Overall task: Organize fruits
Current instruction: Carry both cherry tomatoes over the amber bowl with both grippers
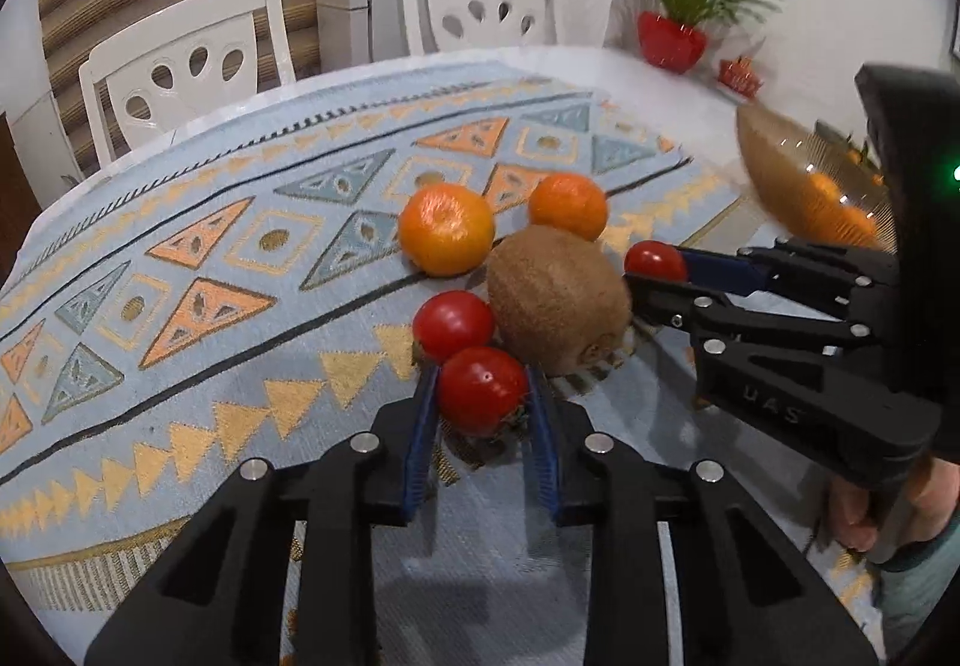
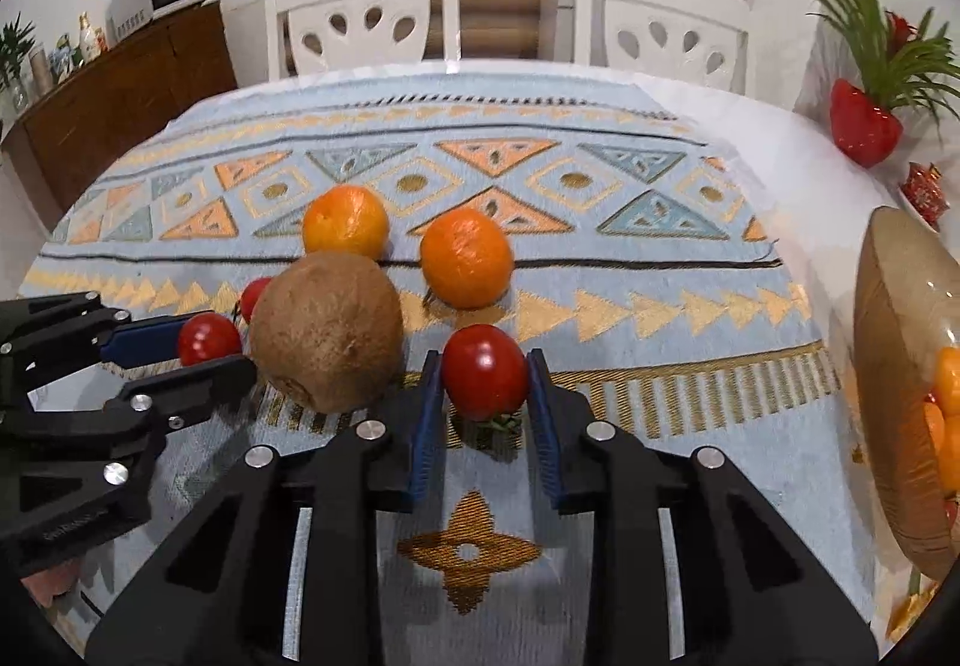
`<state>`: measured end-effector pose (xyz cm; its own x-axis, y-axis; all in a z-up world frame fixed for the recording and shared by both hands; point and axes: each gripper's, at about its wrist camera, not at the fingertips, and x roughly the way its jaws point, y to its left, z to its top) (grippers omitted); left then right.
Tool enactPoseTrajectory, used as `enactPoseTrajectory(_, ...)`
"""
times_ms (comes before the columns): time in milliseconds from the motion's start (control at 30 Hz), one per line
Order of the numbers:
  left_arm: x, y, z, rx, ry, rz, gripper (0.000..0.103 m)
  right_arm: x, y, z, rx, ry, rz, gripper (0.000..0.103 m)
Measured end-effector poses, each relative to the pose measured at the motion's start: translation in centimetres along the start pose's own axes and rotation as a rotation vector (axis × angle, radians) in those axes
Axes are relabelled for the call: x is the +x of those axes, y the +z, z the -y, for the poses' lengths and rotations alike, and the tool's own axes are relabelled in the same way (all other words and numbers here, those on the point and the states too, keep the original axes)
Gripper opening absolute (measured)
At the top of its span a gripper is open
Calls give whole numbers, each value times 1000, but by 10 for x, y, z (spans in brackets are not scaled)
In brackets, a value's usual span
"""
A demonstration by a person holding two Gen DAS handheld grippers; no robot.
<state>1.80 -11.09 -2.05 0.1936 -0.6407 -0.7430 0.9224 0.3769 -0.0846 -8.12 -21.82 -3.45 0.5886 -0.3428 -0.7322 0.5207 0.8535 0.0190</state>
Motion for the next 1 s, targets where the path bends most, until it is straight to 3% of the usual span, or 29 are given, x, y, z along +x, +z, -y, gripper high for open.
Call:
enactPoseTrajectory(300, -36, 13, 24, 32, -32, 108, 27, -33, -9, 21, 91, 0, 52, 28)
enactPoseTrajectory(600, -91, 50, 94, 127, -87, 228, 27, -131, -13, 85, 239, -64, 203, 28)
enactPoseTrajectory(800, -96, 81, 159, 191, -169, 241, 27, -184, -22, 147, 355, -143, 260, 28)
enactPoseTrajectory(1000, -71, 106, 212, 205, -254, 207, 27, -211, -48, 211, 486, -199, 266, 28)
